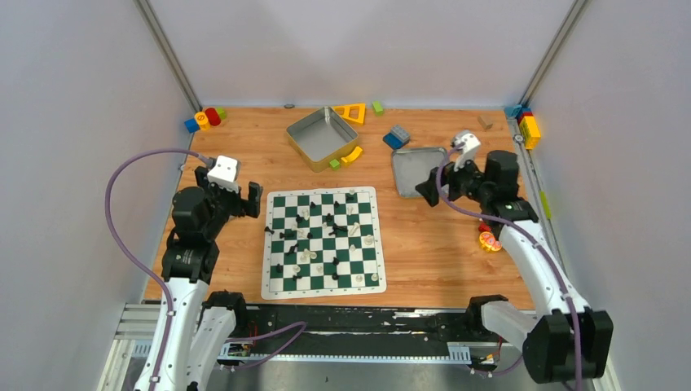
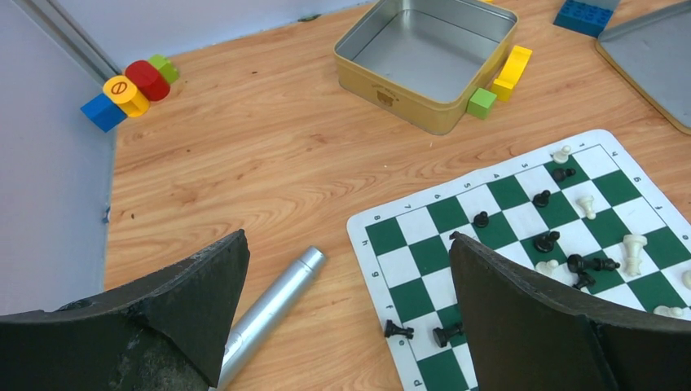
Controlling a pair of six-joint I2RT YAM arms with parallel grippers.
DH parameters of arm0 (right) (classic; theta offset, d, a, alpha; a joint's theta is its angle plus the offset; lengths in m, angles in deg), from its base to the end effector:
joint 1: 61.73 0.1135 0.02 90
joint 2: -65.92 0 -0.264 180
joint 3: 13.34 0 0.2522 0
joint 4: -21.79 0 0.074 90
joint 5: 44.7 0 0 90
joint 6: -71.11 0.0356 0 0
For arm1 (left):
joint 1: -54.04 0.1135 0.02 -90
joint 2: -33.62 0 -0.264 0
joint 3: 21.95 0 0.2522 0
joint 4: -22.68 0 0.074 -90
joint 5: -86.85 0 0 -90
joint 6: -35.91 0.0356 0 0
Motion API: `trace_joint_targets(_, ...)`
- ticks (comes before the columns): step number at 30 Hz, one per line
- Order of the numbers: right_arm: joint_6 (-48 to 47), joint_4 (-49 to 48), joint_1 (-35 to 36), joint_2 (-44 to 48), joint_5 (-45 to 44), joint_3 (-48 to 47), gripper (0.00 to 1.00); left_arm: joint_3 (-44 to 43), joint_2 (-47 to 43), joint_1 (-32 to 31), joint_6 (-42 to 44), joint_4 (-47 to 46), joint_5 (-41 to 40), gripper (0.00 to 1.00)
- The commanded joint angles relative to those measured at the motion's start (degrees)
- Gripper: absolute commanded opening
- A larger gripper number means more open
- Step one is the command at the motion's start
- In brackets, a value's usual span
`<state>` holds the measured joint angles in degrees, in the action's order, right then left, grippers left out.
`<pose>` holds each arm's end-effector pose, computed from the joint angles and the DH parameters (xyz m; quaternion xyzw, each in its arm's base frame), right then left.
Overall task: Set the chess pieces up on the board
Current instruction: Move the chessboard to the center of the board.
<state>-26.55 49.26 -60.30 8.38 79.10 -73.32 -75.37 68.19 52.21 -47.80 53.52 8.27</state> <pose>0.2236 0.0254 0.3032 -0.2196 0.7922 0.2169 0.5265 0.1475 -0.0118 0.3222 0.1172 0.7669 -0.0529 0.6288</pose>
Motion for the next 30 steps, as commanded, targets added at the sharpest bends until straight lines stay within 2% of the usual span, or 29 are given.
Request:
trace_joint_targets(1, -4.46, -1.76, 10.43, -7.50, -6.74, -4.22, 1.00, -0.94, 0.21, 0.24, 1.19, -0.12, 1.31, 1.00)
trace_joint_targets(8, -10.43, -2.49, 22.25, -26.82, -17.47, -12.81, 0.88, -0.69, 0.92, 0.24, 1.65, 0.00, 2.10, 1.00)
trace_joint_targets(15, -14.73, -2.27, 28.43, -41.97, -24.22, -20.47, 0.73, -0.60, 1.77, 0.29, 1.70, 0.04, 2.78, 1.00)
trace_joint_targets(23, -16.56, -1.57, 31.14, -49.87, -27.08, -25.21, 0.58, -0.49, 1.92, 0.33, 1.80, -0.03, 3.16, 1.00)
trace_joint_targets(30, -18.86, -1.24, 32.31, -51.14, -30.42, -23.17, 0.52, -0.35, 1.66, 0.32, 1.83, -0.09, 3.49, 1.00)
